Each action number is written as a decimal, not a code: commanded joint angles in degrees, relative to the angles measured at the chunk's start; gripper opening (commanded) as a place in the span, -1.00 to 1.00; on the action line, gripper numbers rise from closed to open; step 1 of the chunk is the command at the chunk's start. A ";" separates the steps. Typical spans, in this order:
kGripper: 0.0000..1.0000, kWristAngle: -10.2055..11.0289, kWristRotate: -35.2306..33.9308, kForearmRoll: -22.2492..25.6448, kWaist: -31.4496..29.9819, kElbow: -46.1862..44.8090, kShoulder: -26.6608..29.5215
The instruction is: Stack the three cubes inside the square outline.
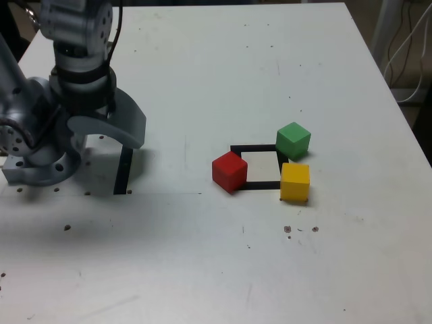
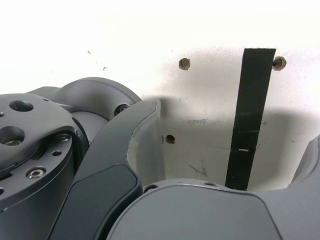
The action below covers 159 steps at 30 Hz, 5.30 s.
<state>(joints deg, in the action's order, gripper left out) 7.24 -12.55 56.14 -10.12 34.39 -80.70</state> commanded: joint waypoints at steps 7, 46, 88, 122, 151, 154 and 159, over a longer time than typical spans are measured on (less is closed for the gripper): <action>0.99 0.11 -0.11 -0.15 -0.08 -0.05 0.00; 0.98 -4.51 9.45 10.51 -0.08 23.57 -3.21; 0.87 -2.84 11.14 10.69 -4.04 41.31 -32.46; 0.00 -3.45 14.13 6.37 -2.21 41.54 -36.57; -0.39 3.38 33.17 10.03 -2.22 47.22 -33.30; -0.39 3.38 34.85 9.61 -2.26 47.79 -34.05; -0.39 3.49 36.53 9.42 -2.36 47.58 -35.50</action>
<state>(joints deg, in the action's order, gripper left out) 10.58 23.84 65.68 -12.41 82.05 -115.69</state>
